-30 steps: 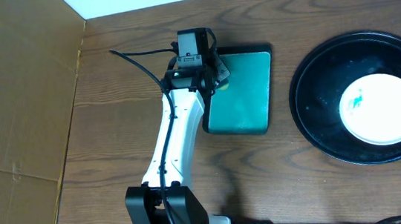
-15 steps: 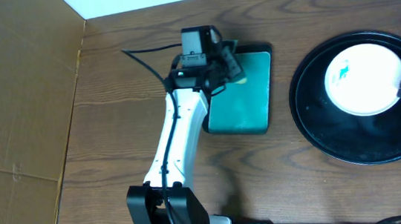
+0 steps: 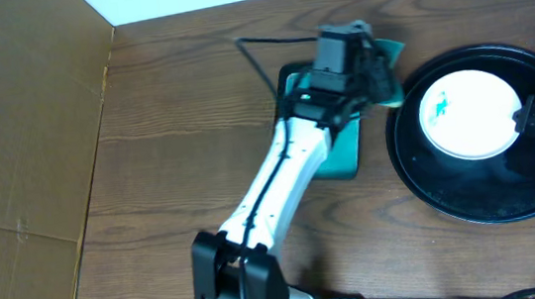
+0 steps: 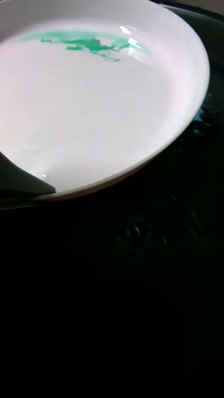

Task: Clean dirty plates on tray and stack at the side
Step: 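Move the left gripper with the sponge onto the blue-printed plate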

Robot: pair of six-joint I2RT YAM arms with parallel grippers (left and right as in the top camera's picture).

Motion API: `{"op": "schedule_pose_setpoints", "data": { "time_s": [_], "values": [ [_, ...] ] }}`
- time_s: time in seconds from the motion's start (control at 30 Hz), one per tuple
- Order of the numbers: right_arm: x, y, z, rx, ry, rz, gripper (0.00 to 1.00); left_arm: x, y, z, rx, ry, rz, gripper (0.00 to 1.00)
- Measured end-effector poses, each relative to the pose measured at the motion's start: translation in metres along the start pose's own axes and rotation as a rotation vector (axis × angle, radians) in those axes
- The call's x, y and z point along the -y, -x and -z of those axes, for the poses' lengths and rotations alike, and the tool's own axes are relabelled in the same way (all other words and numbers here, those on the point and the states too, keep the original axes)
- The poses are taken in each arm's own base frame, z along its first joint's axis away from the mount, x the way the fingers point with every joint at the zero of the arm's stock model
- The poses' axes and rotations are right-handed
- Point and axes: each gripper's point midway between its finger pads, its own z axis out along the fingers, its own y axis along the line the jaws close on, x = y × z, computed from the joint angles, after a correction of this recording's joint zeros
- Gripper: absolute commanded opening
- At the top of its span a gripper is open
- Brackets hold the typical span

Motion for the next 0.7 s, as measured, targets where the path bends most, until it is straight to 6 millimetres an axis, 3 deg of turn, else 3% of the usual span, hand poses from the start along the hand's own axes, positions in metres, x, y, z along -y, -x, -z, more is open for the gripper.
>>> {"op": "schedule_pose_setpoints", "data": {
  "time_s": [0.17, 0.43, 0.7],
  "values": [
    [-0.002, -0.005, -0.001, -0.030, -0.017, 0.008, 0.01, 0.024, -0.018, -0.026, -0.037, -0.037, -0.050, 0.07],
    [0.003, -0.017, 0.011, -0.156, -0.210, 0.048, 0.01, 0.042, -0.046, -0.056, -0.099, -0.054, -0.071, 0.07],
    [-0.001, -0.006, 0.015, -0.134, -0.306, 0.134, 0.01, 0.060, -0.075, -0.077, -0.155, -0.070, -0.071, 0.07]
  ]
}}
